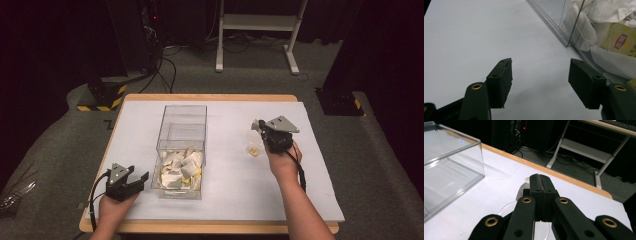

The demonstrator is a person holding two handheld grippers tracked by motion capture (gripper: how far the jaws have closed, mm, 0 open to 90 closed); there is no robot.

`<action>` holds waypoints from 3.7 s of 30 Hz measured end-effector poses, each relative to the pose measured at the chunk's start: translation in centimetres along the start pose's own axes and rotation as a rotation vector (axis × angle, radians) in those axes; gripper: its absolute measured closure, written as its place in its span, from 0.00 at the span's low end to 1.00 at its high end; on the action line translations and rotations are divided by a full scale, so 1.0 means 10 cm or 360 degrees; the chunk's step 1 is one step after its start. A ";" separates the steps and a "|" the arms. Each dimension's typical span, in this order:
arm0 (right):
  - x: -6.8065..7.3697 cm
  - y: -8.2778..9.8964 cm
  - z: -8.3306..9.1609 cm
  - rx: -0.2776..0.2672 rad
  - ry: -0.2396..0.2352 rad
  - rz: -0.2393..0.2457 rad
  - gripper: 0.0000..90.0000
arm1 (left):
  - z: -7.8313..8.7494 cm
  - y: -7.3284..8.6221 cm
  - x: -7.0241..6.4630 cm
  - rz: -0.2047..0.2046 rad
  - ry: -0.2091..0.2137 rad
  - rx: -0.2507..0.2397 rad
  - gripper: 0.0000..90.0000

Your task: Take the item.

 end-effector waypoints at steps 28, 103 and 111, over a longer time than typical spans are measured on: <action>-0.01 0.19 -0.01 0.0123 -0.0015 -0.0021 1.00 | 0.00 0.00 0.00 0.0004 0.0004 0.0005 0.40; 0.18 0.67 0.53 0.0096 -0.0076 -0.0133 0.71 | 0.00 0.00 -0.01 -0.0013 0.0008 0.0011 0.40; 0.20 0.86 0.62 0.0137 -0.0073 -0.0145 0.71 | 0.00 0.00 -0.01 -0.0017 0.0006 0.0011 0.40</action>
Point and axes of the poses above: each handheld gripper's, and its own axes: z roughly backward along the jaws, y roughly out of its underside, x roughly to its left, the point moved 4 cm from there along -z, roughly forward along the jaws, and after that the axes turned 9 degrees about -x, right-handed, at the moved point
